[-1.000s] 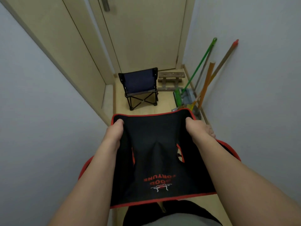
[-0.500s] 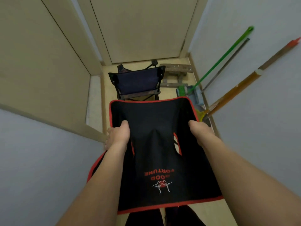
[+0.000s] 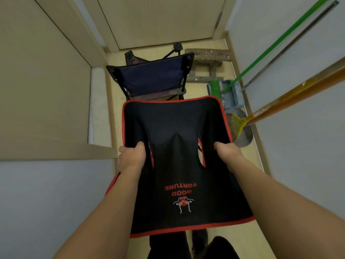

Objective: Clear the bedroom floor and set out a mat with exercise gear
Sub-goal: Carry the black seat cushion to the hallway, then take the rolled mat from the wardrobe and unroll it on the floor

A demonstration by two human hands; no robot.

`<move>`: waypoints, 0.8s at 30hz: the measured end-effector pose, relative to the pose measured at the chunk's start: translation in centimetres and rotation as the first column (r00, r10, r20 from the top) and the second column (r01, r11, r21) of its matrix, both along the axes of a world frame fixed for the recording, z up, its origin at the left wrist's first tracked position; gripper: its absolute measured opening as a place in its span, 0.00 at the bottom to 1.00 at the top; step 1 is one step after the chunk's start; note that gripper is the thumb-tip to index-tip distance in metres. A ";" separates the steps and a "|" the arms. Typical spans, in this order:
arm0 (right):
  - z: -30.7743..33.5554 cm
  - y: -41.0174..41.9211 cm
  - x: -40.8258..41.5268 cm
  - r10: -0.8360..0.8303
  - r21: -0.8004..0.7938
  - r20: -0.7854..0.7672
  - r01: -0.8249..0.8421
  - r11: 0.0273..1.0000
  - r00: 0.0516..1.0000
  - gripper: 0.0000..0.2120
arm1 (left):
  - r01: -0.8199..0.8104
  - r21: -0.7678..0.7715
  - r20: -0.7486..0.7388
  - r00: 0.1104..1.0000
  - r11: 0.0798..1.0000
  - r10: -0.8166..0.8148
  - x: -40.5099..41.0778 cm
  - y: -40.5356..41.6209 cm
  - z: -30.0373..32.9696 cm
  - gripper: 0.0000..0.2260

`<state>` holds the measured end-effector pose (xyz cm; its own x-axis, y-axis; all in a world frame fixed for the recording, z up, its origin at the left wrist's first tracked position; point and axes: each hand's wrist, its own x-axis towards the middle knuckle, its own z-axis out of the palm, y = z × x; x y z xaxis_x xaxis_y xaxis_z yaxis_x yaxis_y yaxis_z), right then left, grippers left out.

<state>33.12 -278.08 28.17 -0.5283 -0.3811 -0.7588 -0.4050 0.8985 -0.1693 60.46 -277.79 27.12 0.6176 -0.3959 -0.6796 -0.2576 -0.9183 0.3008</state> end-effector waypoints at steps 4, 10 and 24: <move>6.1 2.1 1.4 0.250 0.011 -0.082 -0.250 0.968 0.965 0.38 | 0.282 -0.046 0.129 0.953 0.958 -0.274 -0.5 2.4 4.4 0.31; 14.3 7.7 3.0 0.613 -0.069 -0.053 -0.615 0.785 0.788 0.40 | 0.716 -0.036 0.280 0.677 0.698 -0.680 -1.1 10.2 13.0 0.29; 23.0 24.7 9.4 0.979 -0.133 -0.091 -0.976 0.171 0.184 0.40 | 0.597 0.049 0.415 0.717 0.801 -0.560 -2.0 34.5 24.0 0.31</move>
<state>42.56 -253.42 51.16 0.3618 -0.6684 -0.6499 -0.9322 -0.2617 -0.2499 58.46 -243.25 51.09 0.4509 -0.8074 -0.3805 -0.8411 -0.5270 0.1217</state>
